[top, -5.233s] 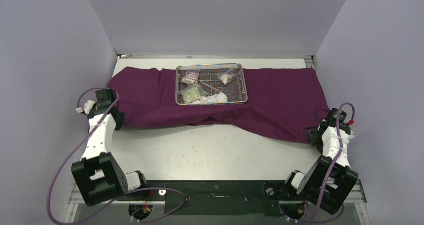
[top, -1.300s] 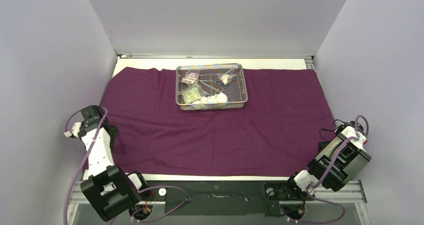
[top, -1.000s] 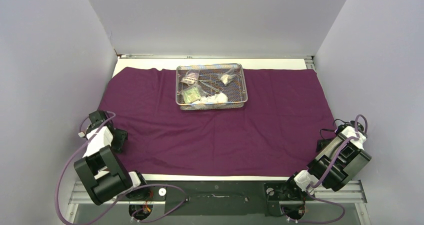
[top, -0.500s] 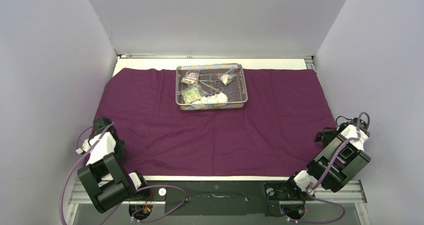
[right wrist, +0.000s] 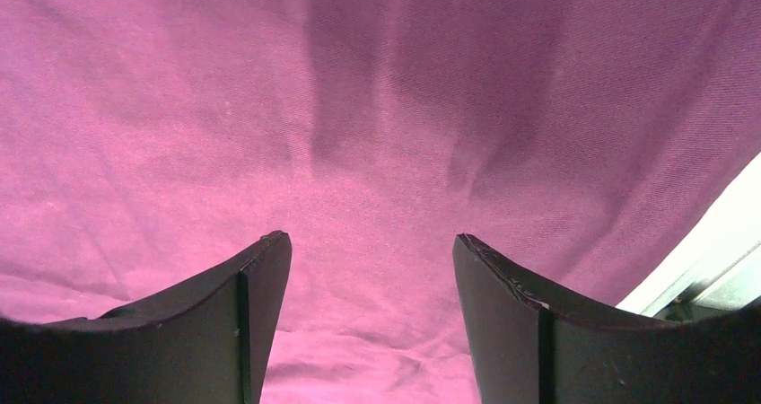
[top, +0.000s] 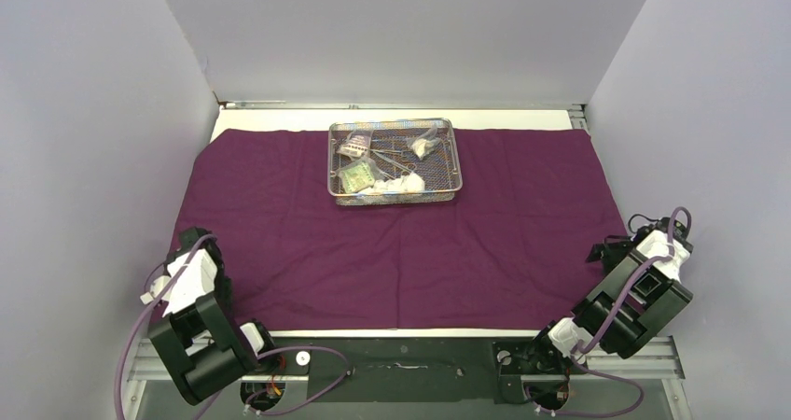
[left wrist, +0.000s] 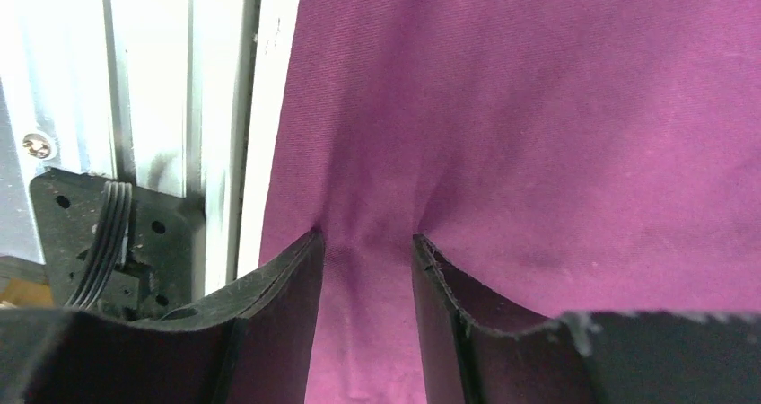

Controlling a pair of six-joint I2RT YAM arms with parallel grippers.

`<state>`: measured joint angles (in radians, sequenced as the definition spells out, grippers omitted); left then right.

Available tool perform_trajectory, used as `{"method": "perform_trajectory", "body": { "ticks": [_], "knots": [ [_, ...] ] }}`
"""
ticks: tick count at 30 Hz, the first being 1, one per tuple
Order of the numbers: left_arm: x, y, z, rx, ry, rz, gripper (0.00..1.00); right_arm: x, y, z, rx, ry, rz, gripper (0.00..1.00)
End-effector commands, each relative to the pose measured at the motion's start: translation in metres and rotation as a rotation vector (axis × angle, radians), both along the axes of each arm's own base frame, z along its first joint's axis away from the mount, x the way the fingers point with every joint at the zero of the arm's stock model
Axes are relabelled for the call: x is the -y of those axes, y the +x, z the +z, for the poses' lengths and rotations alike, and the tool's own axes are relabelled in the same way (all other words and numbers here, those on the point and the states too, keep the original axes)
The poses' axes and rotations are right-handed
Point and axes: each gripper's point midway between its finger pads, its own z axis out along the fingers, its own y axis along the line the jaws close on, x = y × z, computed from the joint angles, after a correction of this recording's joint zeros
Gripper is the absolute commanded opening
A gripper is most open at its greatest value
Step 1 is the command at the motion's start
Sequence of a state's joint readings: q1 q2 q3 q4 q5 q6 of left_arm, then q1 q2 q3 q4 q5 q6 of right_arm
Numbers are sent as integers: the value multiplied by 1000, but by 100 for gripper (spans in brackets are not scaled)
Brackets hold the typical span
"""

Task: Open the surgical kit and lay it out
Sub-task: Smooth out the surgical kit at the center of the board.

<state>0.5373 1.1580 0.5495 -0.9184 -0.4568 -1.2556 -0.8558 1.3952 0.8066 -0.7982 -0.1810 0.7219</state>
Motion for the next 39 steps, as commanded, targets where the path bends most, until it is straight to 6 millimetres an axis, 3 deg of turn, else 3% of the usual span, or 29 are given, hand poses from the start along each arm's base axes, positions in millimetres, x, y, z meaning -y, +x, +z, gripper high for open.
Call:
{"method": "perform_trajectory", "body": {
  "ticks": [1,4,6,9,12,15,20,24,29,32,39],
  "knots": [
    [-14,14,28,30,47,-26,38,10,12,14,15,-33,31,63],
    [-26,55,58,136,60,-190,40,2,38,18,93,-28,147,61],
    [-34,84,85,216,81,-288,41,-16,65,24,191,-2,276,61],
    [-37,116,103,297,73,-420,43,-40,96,34,297,-3,468,61],
    [-32,143,96,351,19,-537,45,-62,116,39,348,-1,605,64],
    [-23,155,69,342,-82,-616,46,-75,123,34,374,29,657,69],
    [-18,150,30,262,-176,-657,46,-80,125,22,383,49,661,77],
    [-30,129,18,126,-168,-619,46,-76,114,7,319,55,622,77],
    [-37,120,0,32,-193,-549,46,-64,106,-13,267,73,494,75],
    [-40,117,-6,0,-194,-500,45,-47,94,-23,200,48,430,74],
    [-43,92,-21,-105,-163,-367,40,10,39,-46,-42,-71,224,72]
  ]
}}
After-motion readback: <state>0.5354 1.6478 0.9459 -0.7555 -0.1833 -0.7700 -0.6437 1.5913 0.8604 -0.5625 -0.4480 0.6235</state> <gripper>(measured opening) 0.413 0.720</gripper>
